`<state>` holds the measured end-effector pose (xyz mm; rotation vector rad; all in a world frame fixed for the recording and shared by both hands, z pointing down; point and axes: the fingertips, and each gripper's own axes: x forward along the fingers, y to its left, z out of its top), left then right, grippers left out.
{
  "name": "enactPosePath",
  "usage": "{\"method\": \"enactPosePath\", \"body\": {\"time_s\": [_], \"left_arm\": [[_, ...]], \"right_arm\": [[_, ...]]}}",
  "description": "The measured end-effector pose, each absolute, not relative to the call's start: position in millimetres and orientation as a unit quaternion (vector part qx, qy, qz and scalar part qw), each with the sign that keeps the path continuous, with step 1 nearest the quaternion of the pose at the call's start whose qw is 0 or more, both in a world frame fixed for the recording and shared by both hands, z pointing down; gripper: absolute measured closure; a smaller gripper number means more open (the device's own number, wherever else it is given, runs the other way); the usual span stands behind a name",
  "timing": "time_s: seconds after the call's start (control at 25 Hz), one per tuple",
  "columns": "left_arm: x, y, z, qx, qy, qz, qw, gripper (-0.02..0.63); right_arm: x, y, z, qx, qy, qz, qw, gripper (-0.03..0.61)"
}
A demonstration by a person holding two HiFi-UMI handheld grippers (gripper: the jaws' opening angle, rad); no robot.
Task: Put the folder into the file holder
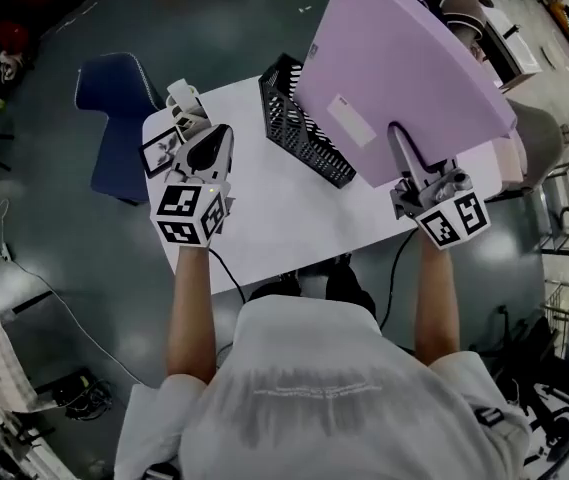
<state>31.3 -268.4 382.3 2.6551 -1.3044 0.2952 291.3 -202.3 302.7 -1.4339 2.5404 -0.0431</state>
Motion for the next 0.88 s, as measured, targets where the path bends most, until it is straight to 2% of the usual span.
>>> {"method": "enactPosePath", "body": {"time_s": [0.48,0.88], "left_arm": [[26,-256,394,0.846,-0.509,0.111,0.114,0.588],[22,-232,416,0.811,-0.556,0.127,0.128,0.588]], "right_arm": [[276,-244,322,-0.397,0.907,-0.021,0.137,0.391],[272,-261,365,-0.386,0.912,-0.035,0.133,0.388]]}}
